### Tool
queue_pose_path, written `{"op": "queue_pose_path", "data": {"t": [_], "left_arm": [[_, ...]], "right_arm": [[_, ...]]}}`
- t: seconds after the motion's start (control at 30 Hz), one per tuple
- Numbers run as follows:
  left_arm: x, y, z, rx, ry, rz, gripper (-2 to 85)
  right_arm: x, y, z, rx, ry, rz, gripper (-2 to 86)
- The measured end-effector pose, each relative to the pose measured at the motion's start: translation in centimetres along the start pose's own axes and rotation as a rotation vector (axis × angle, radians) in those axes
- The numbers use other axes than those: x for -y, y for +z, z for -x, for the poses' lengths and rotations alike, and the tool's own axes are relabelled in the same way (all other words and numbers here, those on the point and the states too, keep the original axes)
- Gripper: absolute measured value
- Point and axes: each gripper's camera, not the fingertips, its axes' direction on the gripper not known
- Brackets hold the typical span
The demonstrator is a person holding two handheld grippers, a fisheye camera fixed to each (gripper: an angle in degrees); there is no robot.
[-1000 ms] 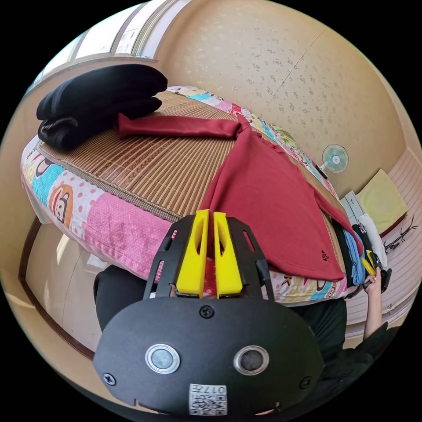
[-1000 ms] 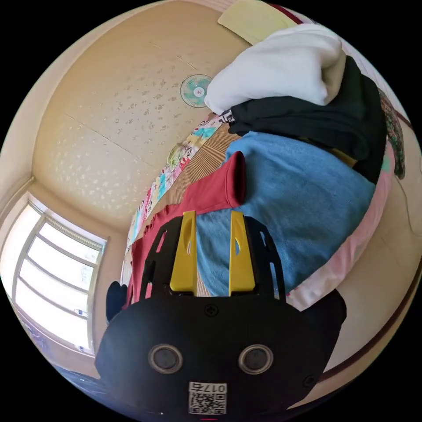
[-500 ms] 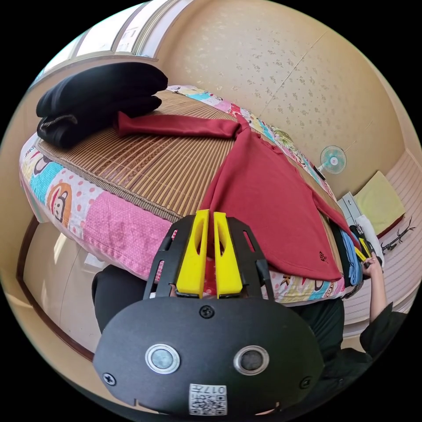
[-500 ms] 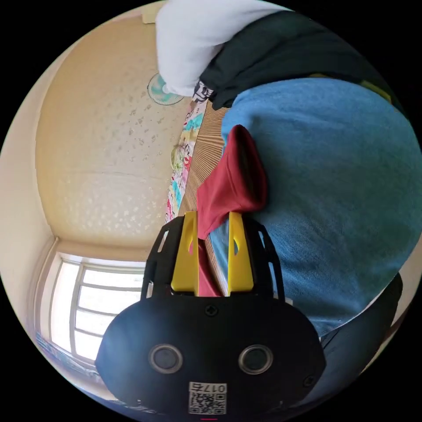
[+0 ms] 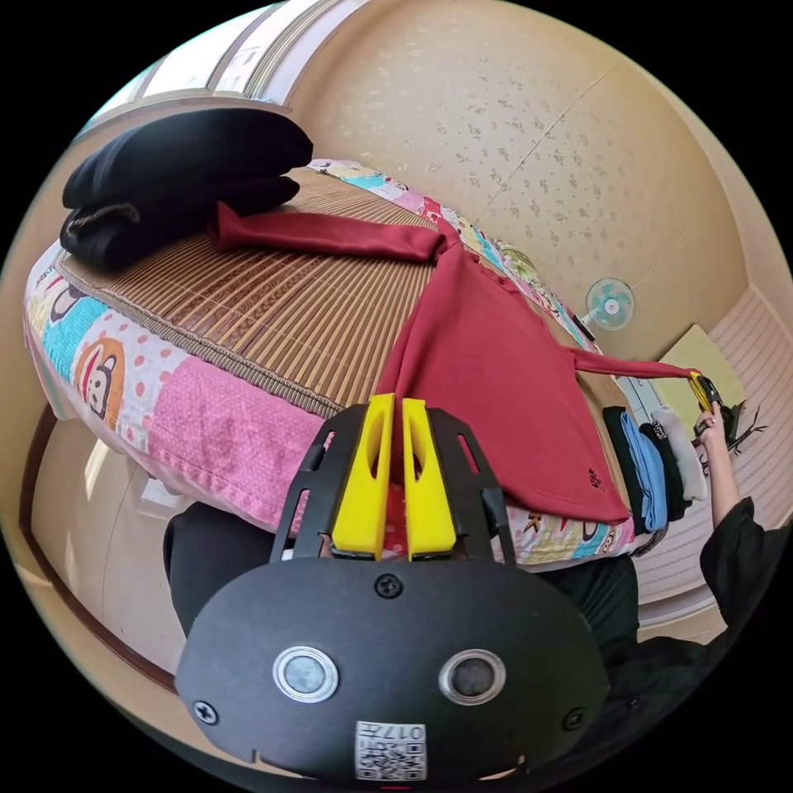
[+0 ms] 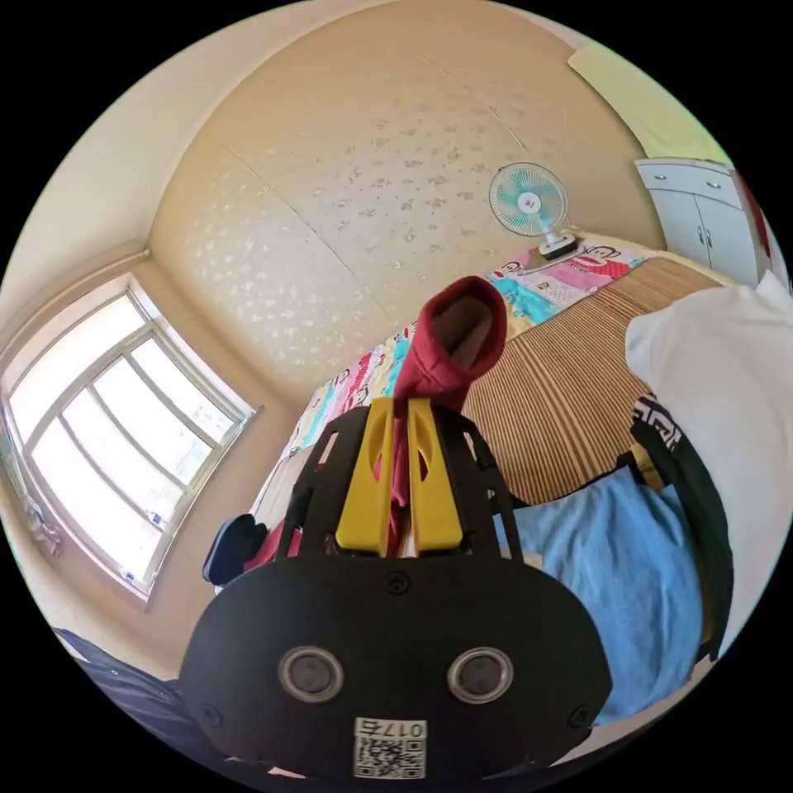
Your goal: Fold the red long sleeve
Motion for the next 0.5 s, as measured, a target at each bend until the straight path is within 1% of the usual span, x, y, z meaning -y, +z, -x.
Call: {"op": "queue_pose_path", "data": {"t": [0.03,0.1,0.13,0.2,0.27,0.3,0.33,0.37,0.43,0.5], "left_arm": [[0.2,-0.1,0.3,-0.012,0.000,0.002,1.3],[0.7,-0.2,0.6,-0.016,0.005,0.012,2.1],[1.2,-0.3,0.7,-0.019,-0.001,0.029,2.9],[2.6,-0.8,1.0,-0.047,-0.027,0.067,5.2],[4.0,-2.4,1.9,-0.125,-0.063,0.022,7.5],[4.7,-3.8,2.5,-0.176,-0.079,-0.054,7.7],[5.6,-4.8,3.0,-0.187,-0.097,-0.104,7.9],[6.2,-5.1,3.2,-0.180,-0.106,-0.109,8.0],[8.9,-4.5,3.5,-0.172,-0.089,-0.046,9.5],[10.1,-3.3,3.5,-0.188,-0.064,-0.008,9.9]], "right_arm": [[-0.4,-0.3,-0.6,-0.014,0.009,-0.009,3.2],[-3.1,-1.0,-5.5,-0.093,0.172,-0.014,3.2],[-4.1,-1.0,-7.1,-0.103,0.220,-0.011,3.2],[-9.0,-0.6,-13.7,-0.124,0.438,0.004,3.2],[-12.4,-0.2,-17.3,-0.150,0.563,0.022,3.3],[-13.9,0.0,-18.5,-0.182,0.608,0.028,3.3],[-14.2,0.1,-18.5,-0.205,0.603,0.030,3.3],[-13.9,0.6,-17.7,-0.245,0.565,0.033,3.3],[-12.0,1.5,-15.2,-0.323,0.518,0.013,3.3],[-7.7,3.3,-9.8,-0.386,0.412,-0.070,3.3]]}}
